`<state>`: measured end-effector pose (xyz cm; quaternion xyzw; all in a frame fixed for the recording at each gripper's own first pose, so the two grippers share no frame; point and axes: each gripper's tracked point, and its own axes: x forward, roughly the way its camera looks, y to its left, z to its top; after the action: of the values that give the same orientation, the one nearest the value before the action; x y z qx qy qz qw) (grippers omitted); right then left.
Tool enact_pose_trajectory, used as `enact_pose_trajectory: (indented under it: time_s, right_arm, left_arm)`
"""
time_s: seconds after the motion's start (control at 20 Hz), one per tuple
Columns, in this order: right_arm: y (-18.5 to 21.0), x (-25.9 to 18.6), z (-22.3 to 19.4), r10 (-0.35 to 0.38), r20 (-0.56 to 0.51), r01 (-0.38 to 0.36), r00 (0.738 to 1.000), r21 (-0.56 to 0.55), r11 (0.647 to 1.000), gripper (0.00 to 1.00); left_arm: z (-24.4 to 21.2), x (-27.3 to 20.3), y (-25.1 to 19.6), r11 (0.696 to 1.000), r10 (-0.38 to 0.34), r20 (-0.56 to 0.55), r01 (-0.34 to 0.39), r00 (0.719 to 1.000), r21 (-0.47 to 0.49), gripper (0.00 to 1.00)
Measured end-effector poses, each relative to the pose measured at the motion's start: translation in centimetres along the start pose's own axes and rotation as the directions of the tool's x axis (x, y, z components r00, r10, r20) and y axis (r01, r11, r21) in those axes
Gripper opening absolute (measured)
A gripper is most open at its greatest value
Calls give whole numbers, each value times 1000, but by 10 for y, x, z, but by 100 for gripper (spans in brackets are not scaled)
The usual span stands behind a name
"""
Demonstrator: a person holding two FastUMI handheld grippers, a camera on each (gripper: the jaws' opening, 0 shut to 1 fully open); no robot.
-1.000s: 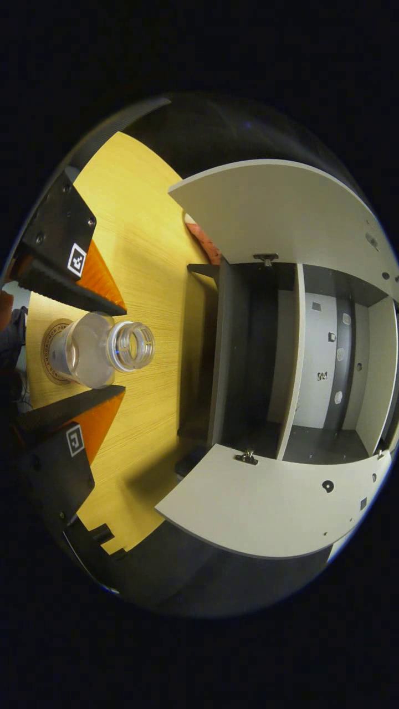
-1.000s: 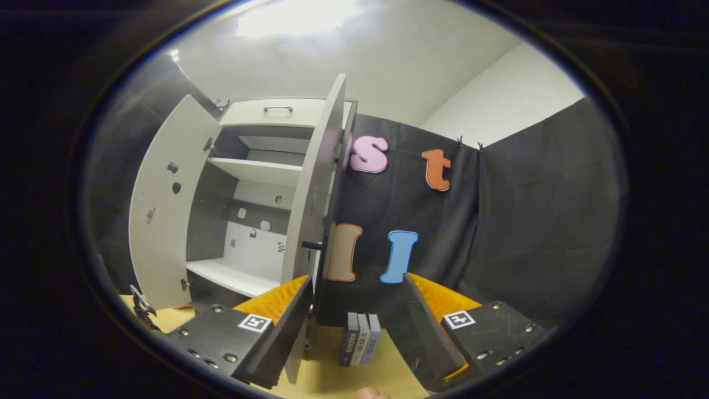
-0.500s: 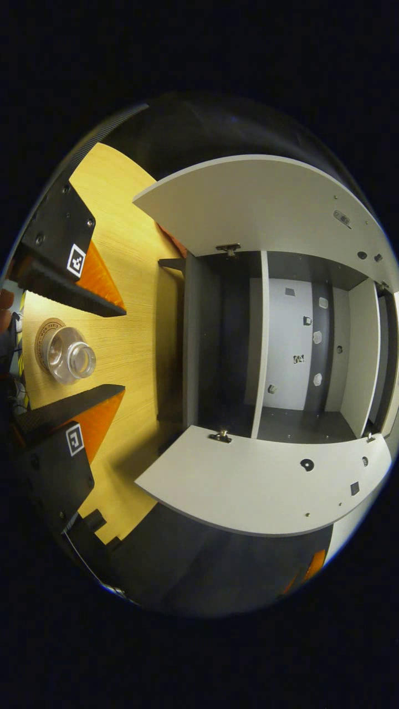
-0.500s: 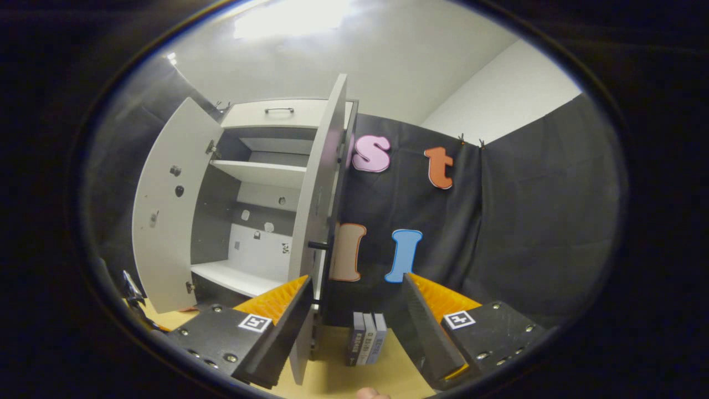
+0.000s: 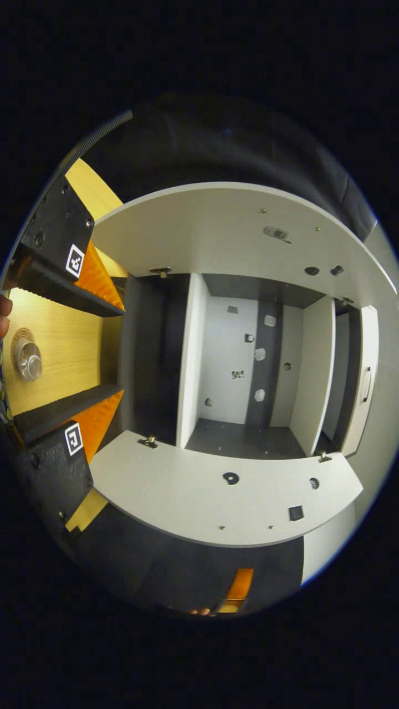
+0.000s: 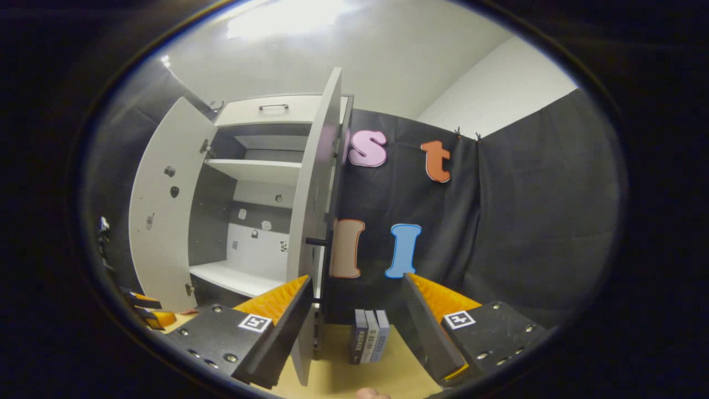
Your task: Grasp the bottle in the cabinet with the left hand and place it on the coaster, then close the right door with the right hand and the left door with the left hand.
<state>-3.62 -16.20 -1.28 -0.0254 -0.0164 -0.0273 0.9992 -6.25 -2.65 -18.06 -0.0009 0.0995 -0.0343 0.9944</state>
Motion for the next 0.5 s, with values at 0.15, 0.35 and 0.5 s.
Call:
enact_pose_trajectory:
  time_s: [0.15,0.35,0.5]
  right_arm:
    - [4,9,-2,-6,-4,6,1000,9,1000,97]
    - [13,19,-2,-12,-3,12,1000,22,1000,97]
    - [12,30,-3,-40,-5,40,999,13,999,97]
  left_arm:
    - [49,-8,15,999,39,82,-39,996,1,88]
    - [92,-13,43,994,101,136,-104,985,18,96]
    - [108,-14,66,989,150,150,-150,977,-11,96]
